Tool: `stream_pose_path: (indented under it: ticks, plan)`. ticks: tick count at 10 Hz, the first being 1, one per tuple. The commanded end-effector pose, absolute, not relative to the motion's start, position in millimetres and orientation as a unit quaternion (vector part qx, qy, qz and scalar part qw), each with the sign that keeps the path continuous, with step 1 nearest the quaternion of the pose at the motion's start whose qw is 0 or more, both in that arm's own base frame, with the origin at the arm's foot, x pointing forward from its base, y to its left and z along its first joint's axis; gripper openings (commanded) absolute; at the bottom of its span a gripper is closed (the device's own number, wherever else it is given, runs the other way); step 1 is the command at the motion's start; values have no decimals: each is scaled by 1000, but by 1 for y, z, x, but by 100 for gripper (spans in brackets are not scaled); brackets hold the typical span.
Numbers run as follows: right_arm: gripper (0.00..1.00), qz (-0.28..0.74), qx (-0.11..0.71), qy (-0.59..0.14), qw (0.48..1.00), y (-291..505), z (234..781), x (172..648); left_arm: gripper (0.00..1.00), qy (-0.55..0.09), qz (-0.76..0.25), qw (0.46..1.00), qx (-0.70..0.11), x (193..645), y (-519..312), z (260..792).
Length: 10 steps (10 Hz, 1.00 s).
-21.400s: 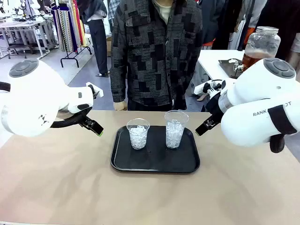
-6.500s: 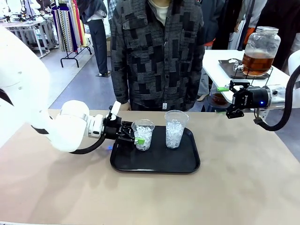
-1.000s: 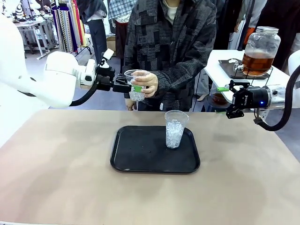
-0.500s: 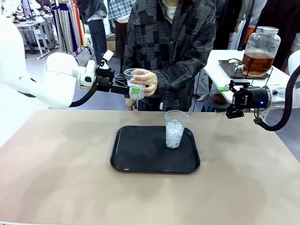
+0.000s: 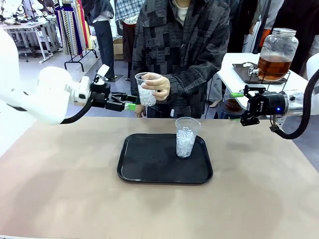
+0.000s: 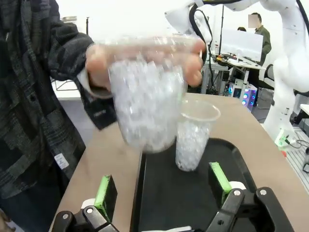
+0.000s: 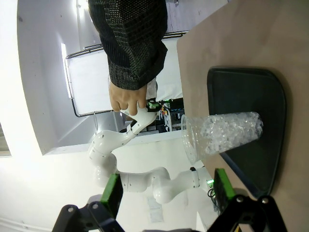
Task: Pour the drink into the iced cup.
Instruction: Open the gripper to release the iced cup you were holding, then pick up the iced cup indicated by the human and present it to them.
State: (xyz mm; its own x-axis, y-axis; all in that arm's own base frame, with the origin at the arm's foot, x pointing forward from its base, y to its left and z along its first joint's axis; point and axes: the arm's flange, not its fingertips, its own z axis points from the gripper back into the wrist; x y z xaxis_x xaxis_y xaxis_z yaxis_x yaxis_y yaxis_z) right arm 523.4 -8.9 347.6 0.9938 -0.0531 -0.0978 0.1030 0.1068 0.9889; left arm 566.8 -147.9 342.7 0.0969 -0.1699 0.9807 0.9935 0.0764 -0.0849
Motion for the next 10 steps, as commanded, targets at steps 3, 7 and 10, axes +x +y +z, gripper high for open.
stream_pose_path:
  ticks: [3, 7, 10]
  plan:
    - [100, -52, 667, 17, 743, -9, 349, 524, 100, -463, -527, 542, -462, 535, -94, 308]
    - [100, -52, 667, 17, 743, -9, 349, 524, 100, -476, -515, 525, -482, 515, -55, 283]
    - [100, -52, 667, 17, 743, -9, 349, 524, 100, -474, -505, 537, -482, 518, -54, 282]
